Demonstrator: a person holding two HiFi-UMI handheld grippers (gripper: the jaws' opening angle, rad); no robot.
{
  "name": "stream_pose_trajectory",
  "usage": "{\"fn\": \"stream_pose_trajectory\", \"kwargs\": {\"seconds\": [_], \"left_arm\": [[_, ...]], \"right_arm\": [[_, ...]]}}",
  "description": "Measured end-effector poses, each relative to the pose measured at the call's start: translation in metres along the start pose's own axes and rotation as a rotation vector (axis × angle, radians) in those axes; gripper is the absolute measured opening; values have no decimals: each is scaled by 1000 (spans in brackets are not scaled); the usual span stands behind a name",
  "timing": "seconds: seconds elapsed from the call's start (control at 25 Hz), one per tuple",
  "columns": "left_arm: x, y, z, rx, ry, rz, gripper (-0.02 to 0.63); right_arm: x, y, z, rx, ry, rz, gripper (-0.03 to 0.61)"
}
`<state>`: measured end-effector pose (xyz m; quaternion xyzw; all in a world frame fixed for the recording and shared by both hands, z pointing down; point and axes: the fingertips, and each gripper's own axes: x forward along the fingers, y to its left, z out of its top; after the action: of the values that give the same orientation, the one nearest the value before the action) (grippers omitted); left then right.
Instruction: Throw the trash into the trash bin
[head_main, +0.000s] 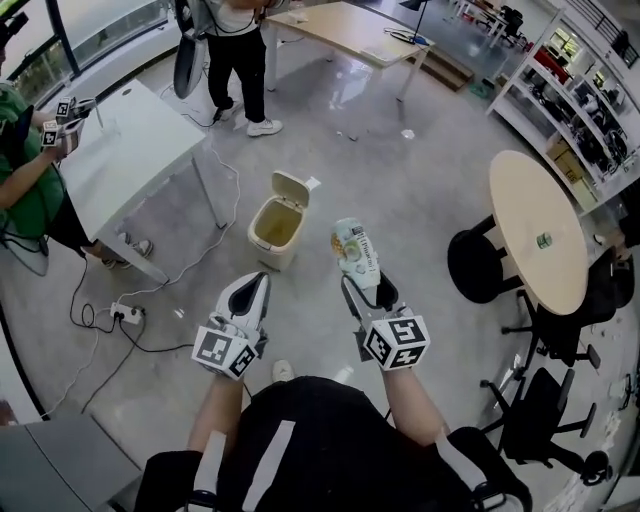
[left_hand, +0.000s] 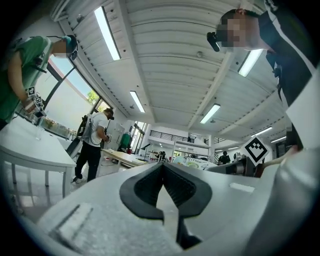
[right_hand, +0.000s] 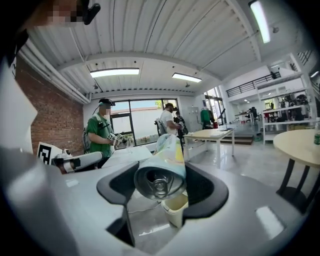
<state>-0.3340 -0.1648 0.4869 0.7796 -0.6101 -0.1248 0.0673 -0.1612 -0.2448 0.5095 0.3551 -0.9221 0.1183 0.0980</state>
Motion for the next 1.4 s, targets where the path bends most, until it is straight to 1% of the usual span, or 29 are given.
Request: {"fn": "stream_pose_trajectory", "kwargs": {"seconds": [0.08,0.24,0.4,0.56,0.68,0.84,0.92,1.04,1.2,1.4], "left_arm": [[-7,21,8,10,-8,36,3],[-20,63,24,19,-45,134,5],[-13,87,27,38,-53,182,4],[1,109,23,44,-47,235,3],[28,127,24,61,-49,280,3],[76,145,35,108,-52,312,3],[96,155,40,118,-57,333,3],[123,166,40,132,-49,363,5],[150,170,24,106,-29,401,5],[167,175,-9,35,6,433,5]], "right_arm": [[26,17,6,-10,-2,43,281],[65,40,15,-32,8,119,281],[98,43,16,-37,20,159,281],[141,40,13,-23,37,223,281],[179,26,21,-16,33,277,281],[225,-2,44,-7,9,319,281],[247,-13,54,-7,3,345,281],[275,-27,55,3,37,383,281],[293,-46,40,16,95,432,281],[309,-62,18,22,160,449,281]]}}
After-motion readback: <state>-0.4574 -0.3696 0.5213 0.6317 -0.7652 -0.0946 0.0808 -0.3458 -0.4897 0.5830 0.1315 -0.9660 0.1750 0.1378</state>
